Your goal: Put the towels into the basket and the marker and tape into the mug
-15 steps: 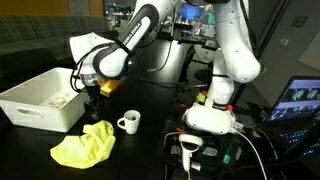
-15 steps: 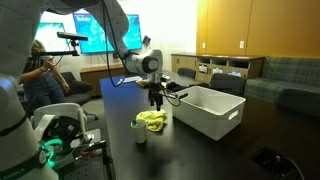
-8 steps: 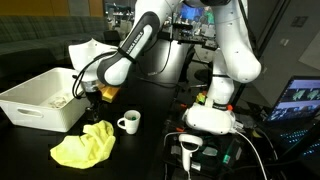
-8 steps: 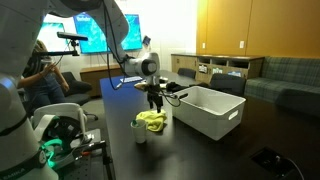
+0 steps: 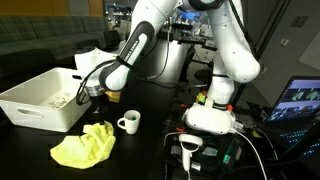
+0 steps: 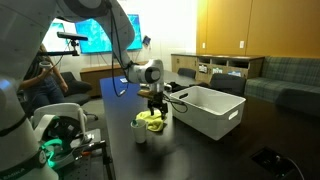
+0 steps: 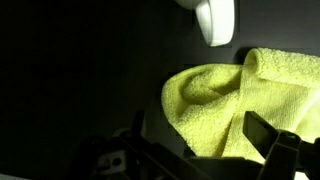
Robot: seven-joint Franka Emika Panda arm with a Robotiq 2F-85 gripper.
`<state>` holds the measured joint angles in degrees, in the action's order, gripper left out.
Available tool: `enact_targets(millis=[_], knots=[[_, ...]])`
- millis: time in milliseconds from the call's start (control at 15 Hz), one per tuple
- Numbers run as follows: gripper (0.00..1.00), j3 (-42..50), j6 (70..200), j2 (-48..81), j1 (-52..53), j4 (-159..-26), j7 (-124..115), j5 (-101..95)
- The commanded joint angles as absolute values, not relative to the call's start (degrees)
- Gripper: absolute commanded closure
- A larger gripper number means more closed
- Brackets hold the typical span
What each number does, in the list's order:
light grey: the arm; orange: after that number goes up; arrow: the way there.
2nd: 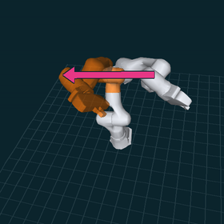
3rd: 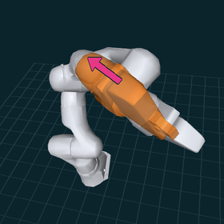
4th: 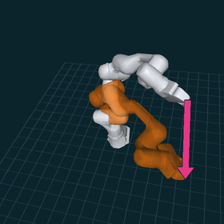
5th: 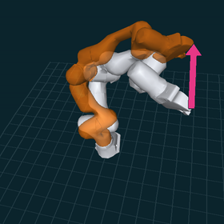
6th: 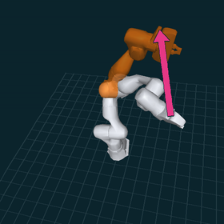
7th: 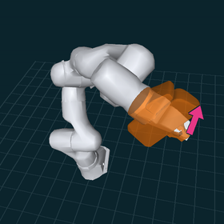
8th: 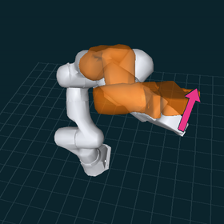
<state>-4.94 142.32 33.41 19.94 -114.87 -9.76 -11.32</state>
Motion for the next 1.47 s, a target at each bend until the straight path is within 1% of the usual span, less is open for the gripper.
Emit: enact_targets(millis=[0,333,733,1333,1400], knots=[[0.00,-6.8,144.2,35.4,16.8,-113.6,-2.3,-11.0],[0.00,-8.4,144.9,37.6,15.1,-112.7,1.4,-9.6],[0.00,-9.8,145.6,40.9,14.8,-110.2,-0.4,-5.3],[0.00,-9.4,146.4,45.0,13.8,-107.1,-0.8,-1.5],[0.02,-9.7,146.4,45.4,13.3,-106.8,-0.5,-1.1]])
